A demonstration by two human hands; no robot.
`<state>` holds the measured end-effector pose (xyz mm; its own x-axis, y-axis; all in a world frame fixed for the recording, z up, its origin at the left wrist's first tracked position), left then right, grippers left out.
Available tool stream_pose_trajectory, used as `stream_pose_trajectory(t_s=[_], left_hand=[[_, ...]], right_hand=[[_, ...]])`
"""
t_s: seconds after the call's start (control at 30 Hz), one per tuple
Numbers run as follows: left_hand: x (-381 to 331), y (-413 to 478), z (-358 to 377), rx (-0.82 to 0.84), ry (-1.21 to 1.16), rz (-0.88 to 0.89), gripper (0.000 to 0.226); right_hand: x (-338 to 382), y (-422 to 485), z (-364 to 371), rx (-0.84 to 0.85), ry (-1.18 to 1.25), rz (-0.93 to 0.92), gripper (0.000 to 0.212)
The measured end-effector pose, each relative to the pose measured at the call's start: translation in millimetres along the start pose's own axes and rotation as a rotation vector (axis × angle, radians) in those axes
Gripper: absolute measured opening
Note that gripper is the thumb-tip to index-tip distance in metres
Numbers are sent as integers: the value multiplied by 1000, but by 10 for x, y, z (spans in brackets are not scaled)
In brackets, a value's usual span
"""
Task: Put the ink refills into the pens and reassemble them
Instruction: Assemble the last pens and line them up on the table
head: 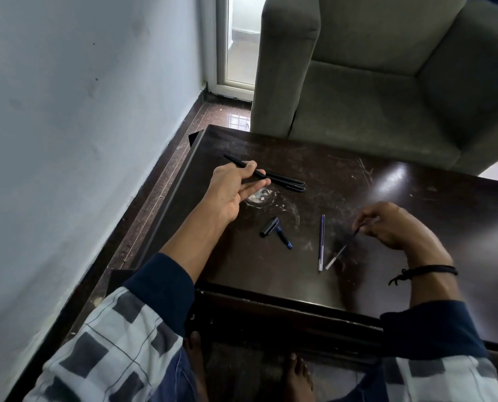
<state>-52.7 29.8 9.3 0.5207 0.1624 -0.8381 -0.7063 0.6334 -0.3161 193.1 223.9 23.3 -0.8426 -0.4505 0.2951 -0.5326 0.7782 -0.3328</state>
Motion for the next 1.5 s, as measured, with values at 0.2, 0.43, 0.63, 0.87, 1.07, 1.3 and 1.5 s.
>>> stream_pose_trajectory(t_s=[0.2,0.43,0.63,0.87,1.07,1.3,1.5], left_hand=[[-5,1,-2,-3,-5,6,29],[-12,-8,2,4,-5,9,26],[-1,-8,3,-2,6,6,27],[-10,-4,-7,-7,7,8,29],[-3,-9,3,-5,17,6,28],[-8,-3,0,-2,26,10,27],[-9,3,-1,-1,28,14,25]], right_hand=[[154,63,181,-11,-40,-2,41],[332,31,267,-89,-25,-36,36],[321,-10,231,-179,-40,-5,21],[318,12,281,-29,5,91,30],[374,24,287,47,114,118,28],[433,-5,306,96,237,120,23],[408,-16,283,81,238,125,24]])
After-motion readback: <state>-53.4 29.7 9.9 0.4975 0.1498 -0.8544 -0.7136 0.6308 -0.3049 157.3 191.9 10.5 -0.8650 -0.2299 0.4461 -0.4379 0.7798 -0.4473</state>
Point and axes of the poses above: each hand's wrist, its own y-axis towards the middle knuckle, its own z-axis out of the palm, x = y × z, the point moved 4 cm from there along y, towards the middle knuckle, and after that the axes turned 5 degrees about z, right-handed, at the moved point
